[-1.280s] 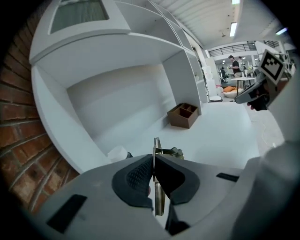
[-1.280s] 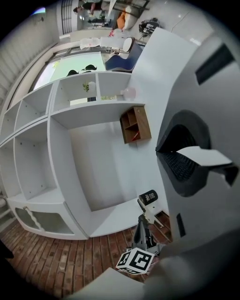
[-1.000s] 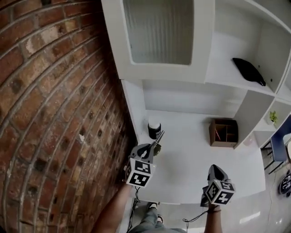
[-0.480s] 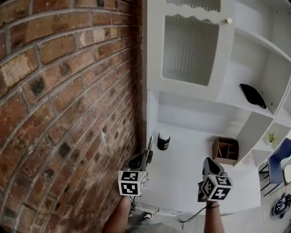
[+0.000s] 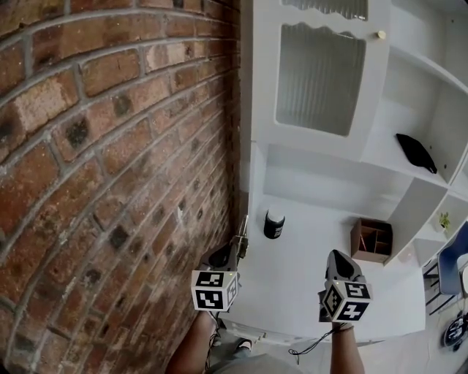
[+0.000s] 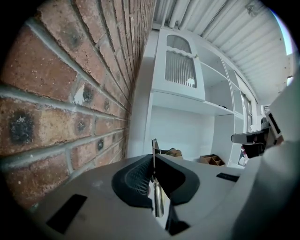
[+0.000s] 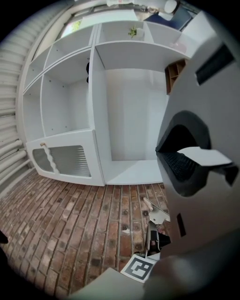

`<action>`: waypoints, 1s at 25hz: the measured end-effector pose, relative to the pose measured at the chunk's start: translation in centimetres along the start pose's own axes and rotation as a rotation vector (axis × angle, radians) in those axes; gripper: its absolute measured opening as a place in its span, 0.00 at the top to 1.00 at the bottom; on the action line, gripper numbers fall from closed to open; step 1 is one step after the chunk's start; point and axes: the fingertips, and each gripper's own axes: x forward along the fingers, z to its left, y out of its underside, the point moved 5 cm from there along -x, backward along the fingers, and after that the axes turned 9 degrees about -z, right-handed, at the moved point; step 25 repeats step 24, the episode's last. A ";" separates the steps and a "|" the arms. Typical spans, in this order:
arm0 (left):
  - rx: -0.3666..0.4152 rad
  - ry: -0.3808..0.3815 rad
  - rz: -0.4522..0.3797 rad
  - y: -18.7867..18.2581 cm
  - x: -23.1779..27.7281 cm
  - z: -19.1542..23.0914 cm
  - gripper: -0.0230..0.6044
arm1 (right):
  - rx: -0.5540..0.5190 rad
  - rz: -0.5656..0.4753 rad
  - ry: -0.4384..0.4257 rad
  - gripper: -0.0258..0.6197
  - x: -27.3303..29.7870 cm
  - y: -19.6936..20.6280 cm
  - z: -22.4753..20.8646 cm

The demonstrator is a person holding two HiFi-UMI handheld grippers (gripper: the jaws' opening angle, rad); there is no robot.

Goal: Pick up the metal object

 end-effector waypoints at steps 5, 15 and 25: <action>0.006 0.004 0.007 0.2 -0.2 0.2 0.93 | 0.014 0.008 -0.002 0.96 -0.3 0.6 0.7; 0.000 0.006 0.025 0.9 -0.3 0.6 0.93 | 0.035 0.028 0.009 0.96 -0.2 1.5 0.7; -0.004 0.008 0.036 1.4 0.4 0.7 0.93 | 0.056 0.039 -0.005 0.96 0.6 1.8 0.6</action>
